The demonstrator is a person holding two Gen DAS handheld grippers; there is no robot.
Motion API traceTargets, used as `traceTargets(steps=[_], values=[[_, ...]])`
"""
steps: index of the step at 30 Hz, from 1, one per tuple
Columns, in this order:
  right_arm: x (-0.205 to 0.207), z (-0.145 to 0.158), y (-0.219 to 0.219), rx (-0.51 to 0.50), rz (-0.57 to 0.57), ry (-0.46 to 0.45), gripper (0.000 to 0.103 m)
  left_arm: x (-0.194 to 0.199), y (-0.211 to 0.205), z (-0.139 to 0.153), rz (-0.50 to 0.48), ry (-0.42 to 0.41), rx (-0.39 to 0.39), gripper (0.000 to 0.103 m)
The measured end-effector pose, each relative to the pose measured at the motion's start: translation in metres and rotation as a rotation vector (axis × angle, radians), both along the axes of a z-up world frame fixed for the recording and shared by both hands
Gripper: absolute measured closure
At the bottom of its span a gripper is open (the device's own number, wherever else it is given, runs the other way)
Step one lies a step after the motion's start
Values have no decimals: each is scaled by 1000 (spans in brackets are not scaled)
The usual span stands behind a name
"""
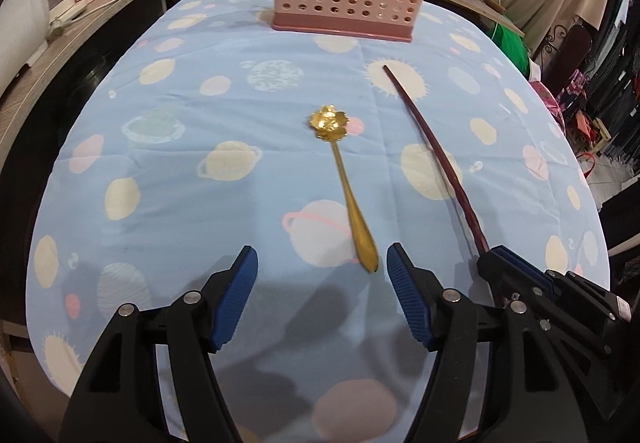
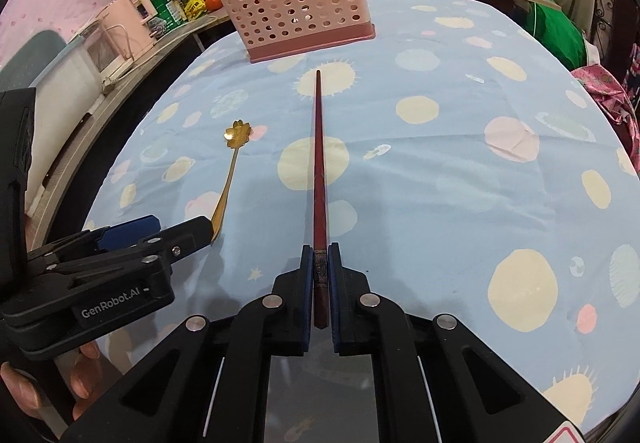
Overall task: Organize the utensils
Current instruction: 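Grasp the last dark red chopstick with the right tool while the left tool approaches the gold spoon, then grasp the gold spoon with the left tool while the right tool lifts its dark red chopstick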
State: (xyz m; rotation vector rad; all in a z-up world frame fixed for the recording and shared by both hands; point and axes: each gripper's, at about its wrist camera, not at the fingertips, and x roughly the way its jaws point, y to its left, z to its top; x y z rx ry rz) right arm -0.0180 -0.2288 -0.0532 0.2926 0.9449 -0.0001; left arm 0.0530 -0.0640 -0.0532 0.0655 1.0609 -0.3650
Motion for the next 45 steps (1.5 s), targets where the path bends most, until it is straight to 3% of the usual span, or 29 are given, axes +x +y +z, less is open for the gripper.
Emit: traceTargets(steps=[8, 14, 27, 45], values=[[1, -5, 0, 12, 6, 8, 96, 3, -8, -6, -3, -1, 24, 49], [2, -5, 1, 12, 6, 8, 96, 3, -5, -5, -22, 5, 12, 92], [0, 6, 8, 18, 26, -12, 96, -2, 13, 13, -6, 11, -56, 92], [1, 78, -1, 49, 10, -161, 96, 6, 38, 80, 58, -114, -131, 94]])
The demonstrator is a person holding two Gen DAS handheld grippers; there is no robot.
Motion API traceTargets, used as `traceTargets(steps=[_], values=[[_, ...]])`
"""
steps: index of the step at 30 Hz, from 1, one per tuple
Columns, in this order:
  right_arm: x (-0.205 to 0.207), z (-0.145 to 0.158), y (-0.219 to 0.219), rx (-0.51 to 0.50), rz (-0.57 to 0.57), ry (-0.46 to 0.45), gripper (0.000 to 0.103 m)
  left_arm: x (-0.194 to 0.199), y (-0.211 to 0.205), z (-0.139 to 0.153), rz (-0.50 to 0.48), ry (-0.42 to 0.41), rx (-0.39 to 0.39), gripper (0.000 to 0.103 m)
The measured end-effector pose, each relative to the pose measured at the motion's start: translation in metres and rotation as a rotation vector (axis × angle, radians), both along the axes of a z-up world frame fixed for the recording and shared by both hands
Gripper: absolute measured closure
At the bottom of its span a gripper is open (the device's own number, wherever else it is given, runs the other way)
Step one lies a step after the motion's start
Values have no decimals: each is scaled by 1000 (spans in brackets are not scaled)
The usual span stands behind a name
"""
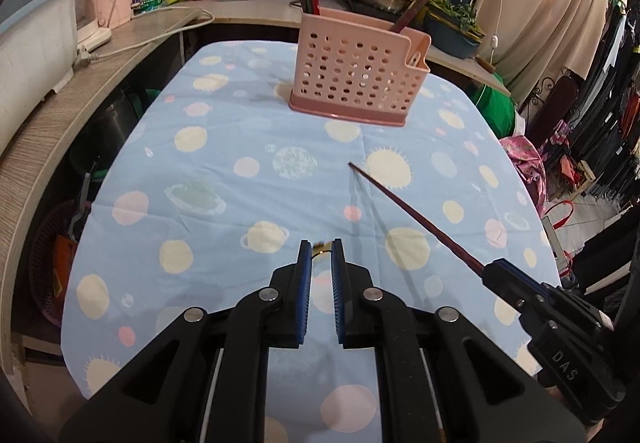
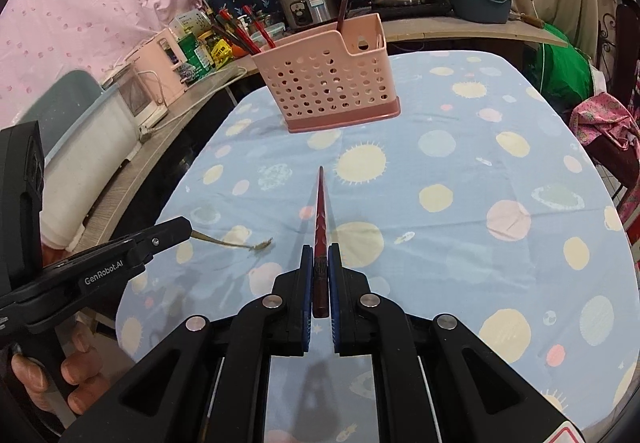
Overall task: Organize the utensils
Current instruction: 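Grasp the gold spoon with the left tool while the right tool lifts its dark red chopstick, then carry the gold spoon to the pink holder with the left tool while the right tool carries its chopstick there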
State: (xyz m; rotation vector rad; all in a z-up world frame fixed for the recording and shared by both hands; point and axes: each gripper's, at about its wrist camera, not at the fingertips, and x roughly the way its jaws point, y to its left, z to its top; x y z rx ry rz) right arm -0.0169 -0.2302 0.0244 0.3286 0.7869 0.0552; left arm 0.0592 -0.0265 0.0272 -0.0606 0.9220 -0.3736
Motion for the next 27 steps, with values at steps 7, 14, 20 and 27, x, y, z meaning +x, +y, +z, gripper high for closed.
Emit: traceTargets(steps=[7, 14, 20, 27], values=[[7, 34, -5, 4, -7, -78, 96, 5, 1, 20, -7, -40, -13, 102], [19, 65, -16, 24, -22, -149, 96, 11, 0, 35, -17, -70, -14, 103], [33, 93, -27, 28, -33, -210, 96, 26, 2, 58, -30, -85, -49, 102], [58, 122, -42, 28, -59, -275, 96, 56, -4, 94, -44, -122, -78, 102]])
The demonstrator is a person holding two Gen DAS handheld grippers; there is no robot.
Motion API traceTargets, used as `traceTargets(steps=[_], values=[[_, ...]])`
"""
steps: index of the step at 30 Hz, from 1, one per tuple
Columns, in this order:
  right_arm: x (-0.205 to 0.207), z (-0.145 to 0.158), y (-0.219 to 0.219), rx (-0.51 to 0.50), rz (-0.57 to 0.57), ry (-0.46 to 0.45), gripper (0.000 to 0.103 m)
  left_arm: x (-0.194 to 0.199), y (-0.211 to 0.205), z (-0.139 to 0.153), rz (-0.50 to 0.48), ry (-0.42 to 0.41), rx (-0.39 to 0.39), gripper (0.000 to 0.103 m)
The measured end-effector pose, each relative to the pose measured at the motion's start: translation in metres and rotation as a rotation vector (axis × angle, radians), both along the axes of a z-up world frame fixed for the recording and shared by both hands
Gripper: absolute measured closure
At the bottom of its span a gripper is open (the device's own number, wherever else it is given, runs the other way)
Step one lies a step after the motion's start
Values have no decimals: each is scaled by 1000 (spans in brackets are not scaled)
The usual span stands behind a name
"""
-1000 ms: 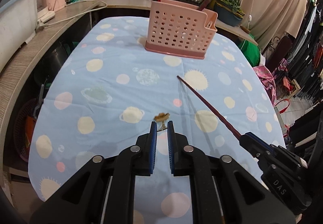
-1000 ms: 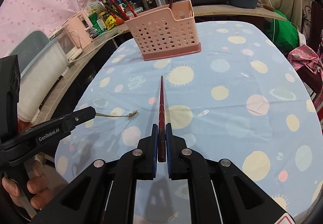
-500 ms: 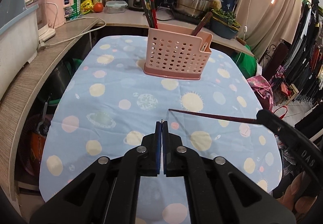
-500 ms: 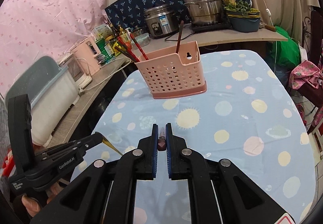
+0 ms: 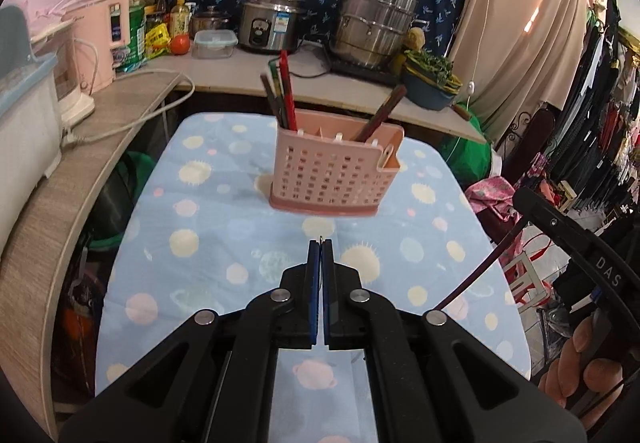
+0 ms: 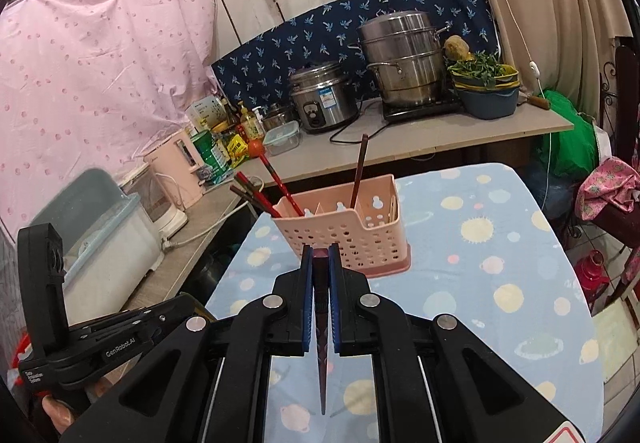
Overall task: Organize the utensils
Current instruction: 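Carry the gold spoon to the pink holder with the left tool while the right tool carries its chopstick there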
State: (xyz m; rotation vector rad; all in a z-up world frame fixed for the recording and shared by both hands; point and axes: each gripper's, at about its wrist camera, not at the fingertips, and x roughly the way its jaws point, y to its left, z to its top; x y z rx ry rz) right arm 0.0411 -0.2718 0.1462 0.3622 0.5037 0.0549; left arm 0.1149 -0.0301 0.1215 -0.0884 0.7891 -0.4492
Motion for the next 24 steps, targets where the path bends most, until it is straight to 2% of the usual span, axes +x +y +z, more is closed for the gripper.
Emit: traceTargets(steps=[8, 15, 20, 24], values=[[39, 43, -22, 26, -52, -107, 96, 47, -10, 44, -7, -53, -54, 102], [86, 81, -38, 47, -98, -197, 96, 90, -28, 75, 8, -115, -70, 102], [116, 92, -48, 51, -130, -220, 96, 120, -36, 80, 27, -120, -77, 102], [139, 85, -55, 48, -149, -200, 96, 143, -42, 71, 37, -104, -74, 102]])
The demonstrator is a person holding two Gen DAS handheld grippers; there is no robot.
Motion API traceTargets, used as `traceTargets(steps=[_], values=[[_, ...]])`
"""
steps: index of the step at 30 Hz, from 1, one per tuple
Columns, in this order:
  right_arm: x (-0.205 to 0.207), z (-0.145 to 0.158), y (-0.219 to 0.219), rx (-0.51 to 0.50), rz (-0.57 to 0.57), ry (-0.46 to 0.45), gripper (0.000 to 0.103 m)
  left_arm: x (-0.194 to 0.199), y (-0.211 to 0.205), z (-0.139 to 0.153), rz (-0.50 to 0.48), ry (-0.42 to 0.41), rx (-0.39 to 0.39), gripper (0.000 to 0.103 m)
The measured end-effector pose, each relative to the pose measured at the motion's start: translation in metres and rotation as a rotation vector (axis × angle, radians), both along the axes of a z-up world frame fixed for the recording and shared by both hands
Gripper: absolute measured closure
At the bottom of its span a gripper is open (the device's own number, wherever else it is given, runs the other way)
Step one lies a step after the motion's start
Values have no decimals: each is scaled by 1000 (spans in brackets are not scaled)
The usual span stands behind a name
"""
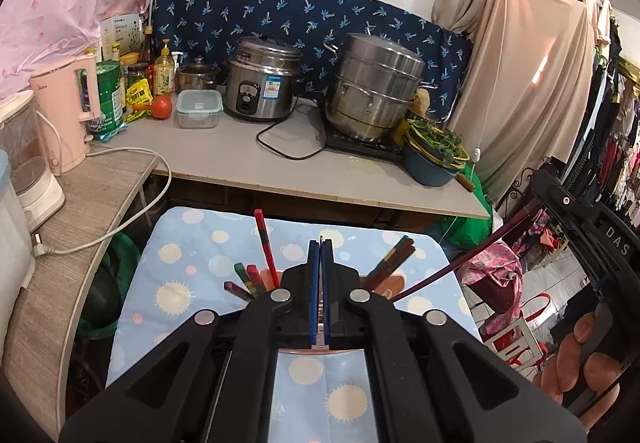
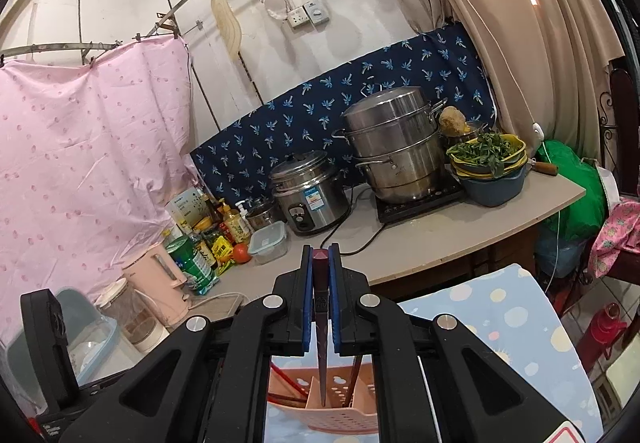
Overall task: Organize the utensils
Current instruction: 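Carry the gold spoon to the pink holder with the left tool while the right tool carries its chopstick there, then insert the spoon and open the left tool while the right tool releases its chopstick into the holder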
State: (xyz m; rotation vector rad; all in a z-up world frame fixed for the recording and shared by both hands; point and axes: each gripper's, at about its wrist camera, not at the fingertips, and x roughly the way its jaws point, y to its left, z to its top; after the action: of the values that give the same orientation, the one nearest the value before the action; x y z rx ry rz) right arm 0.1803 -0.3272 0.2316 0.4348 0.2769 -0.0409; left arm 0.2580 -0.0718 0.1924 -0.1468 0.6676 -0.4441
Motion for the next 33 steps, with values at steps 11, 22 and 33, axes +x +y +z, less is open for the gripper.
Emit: traceTargets(steps=[11, 22, 33], values=[[40, -57, 5, 9, 46, 143, 96, 25, -13, -46, 6, 71, 40, 102], [44, -73, 24, -8, 90, 190, 88, 18, -9, -52, 39, 60, 42, 97], [17, -68, 42, -47, 121, 187, 83, -5, -4, -44, 75, 25, 84, 89]])
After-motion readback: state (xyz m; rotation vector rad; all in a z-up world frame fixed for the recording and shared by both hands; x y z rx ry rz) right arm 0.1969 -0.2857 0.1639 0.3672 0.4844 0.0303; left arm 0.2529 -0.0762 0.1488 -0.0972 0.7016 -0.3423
